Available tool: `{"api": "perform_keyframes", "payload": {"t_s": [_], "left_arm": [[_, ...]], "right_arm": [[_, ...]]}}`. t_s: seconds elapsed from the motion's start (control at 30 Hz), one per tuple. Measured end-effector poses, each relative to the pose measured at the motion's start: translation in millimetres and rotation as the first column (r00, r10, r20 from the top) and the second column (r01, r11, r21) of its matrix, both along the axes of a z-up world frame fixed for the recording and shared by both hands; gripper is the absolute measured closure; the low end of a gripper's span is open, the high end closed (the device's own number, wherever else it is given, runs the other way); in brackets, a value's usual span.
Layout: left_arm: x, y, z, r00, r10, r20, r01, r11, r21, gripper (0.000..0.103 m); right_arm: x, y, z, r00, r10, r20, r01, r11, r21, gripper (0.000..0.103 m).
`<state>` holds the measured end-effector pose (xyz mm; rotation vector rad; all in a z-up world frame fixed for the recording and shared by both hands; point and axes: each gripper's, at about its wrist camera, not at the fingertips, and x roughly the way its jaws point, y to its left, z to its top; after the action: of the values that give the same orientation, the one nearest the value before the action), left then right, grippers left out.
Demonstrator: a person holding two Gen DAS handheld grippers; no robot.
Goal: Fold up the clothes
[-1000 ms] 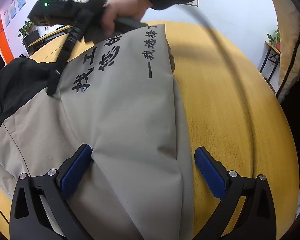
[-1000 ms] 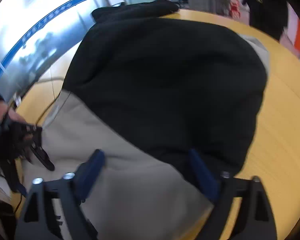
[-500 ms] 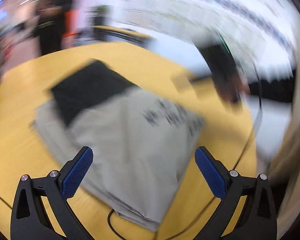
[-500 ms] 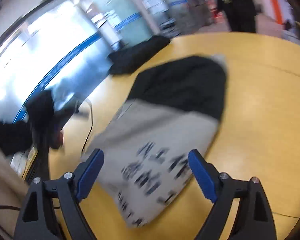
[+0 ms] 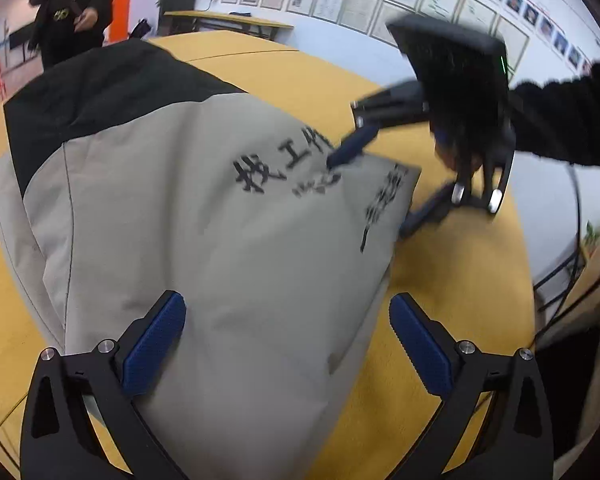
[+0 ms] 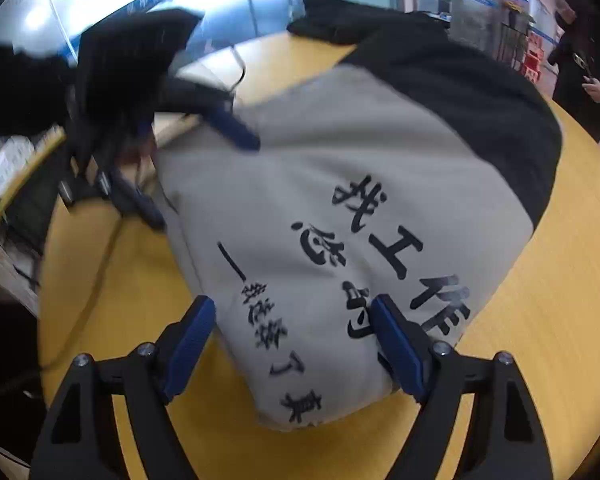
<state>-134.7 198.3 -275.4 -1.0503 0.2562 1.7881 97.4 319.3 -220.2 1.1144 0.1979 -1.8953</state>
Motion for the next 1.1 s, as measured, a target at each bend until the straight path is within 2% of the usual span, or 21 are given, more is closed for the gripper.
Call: {"api": "perform_keyframes", "payload": {"t_s": [0.03,0.1,0.2,0.27,0.33,0.47,0.5,0.57,0.63,0.67,0.73,0.77,0.8,0.87,0.93,0.97,1.0,1.07,1.1], "left_arm": [[4,-1,-1,1.0,0.001,0.001,-0.001,1.0,0.002,0.001],[13,-3,-5,1.0,0.007,0.008,-0.007,1.0,0.007,0.001],[24,-4,-12,1.0,0.007,-0.003,-0.007,1.0,0.001,0.001],[30,-4,-16,1.0,0.015,-0.012,-0.014,1.0,0.003,0.001],[34,-4,-19,1.0,0.026,-0.014,-0.026,1.0,0.01,0.001],[44,-6,-20,0.999,0.025,-0.037,-0.025,1.0,0.004,0.001],[44,-8,-15,0.999,0.035,-0.016,-0.035,0.999,0.003,0.001],[38,-17,3,0.994,0.089,0.065,-0.09,0.996,0.01,0.0],[25,-36,28,0.971,0.188,0.149,-0.197,0.979,0.053,0.0],[18,-51,43,0.954,0.242,0.178,-0.263,0.959,0.103,0.0],[-3,-76,51,0.91,0.332,0.249,-0.374,0.916,0.145,0.0],[-14,-87,52,0.883,0.372,0.286,-0.426,0.891,0.157,0.0],[-26,-99,53,0.853,0.41,0.323,-0.478,0.862,0.167,0.0],[-48,-103,31,0.784,0.459,0.417,-0.546,0.83,0.114,0.0],[-65,-97,1,0.701,0.505,0.504,-0.592,0.806,0.015,0.0],[-70,-94,-13,0.667,0.521,0.533,-0.602,0.798,-0.026,0.002],[-73,-94,-18,0.666,0.513,0.541,-0.612,0.791,0.003,0.0],[-77,-93,-18,0.684,0.497,0.534,-0.604,0.797,0.031,0.0],[-77,-91,-18,0.684,0.486,0.544,-0.596,0.802,0.033,0.001]], "right_arm": [[2,6,10,1.0,-0.009,0.008,0.009,0.999,-0.052,0.024],[2,18,28,0.999,-0.011,0.042,0.018,0.987,-0.159,0.025],[4,23,17,0.992,0.062,0.111,-0.05,0.993,-0.106,0.029],[-8,25,0,0.989,0.036,0.145,-0.027,0.997,-0.066,0.033],[-15,26,-13,0.986,0.019,0.164,-0.013,0.999,-0.039,0.044],[-21,27,-28,0.984,0.001,0.178,0.001,1.0,-0.008,0.043],[-23,27,-31,0.983,-0.005,0.183,0.005,1.0,-0.001,0.044],[-40,27,-28,0.967,-0.053,0.25,0.063,0.998,-0.029,0.044],[-55,53,-17,0.938,-0.138,0.317,0.189,0.973,-0.136,0.041],[-62,66,-10,0.919,-0.177,0.352,0.253,0.95,-0.184,0.027],[-78,95,-4,0.881,-0.248,0.404,0.364,0.9,-0.241,0.008],[-87,106,-6,0.858,-0.274,0.433,0.408,0.877,-0.253,0.007],[-96,111,-14,0.842,-0.293,0.452,0.429,0.873,-0.233,0.007],[-117,119,-35,0.805,-0.329,0.494,0.477,0.854,-0.208,0.007],[-138,123,-57,0.762,-0.36,0.538,0.529,0.826,-0.196,0.007],[-146,122,-65,0.756,-0.372,0.539,0.539,0.821,-0.19,0.007],[-156,100,-84,0.752,-0.377,0.54,0.542,0.82,-0.182,0.007],[-168,90,-89,0.764,-0.346,0.544,0.52,0.829,-0.204,0.007],[-174,85,-91,0.77,-0.329,0.546,0.509,0.833,-0.215,0.008]]}}
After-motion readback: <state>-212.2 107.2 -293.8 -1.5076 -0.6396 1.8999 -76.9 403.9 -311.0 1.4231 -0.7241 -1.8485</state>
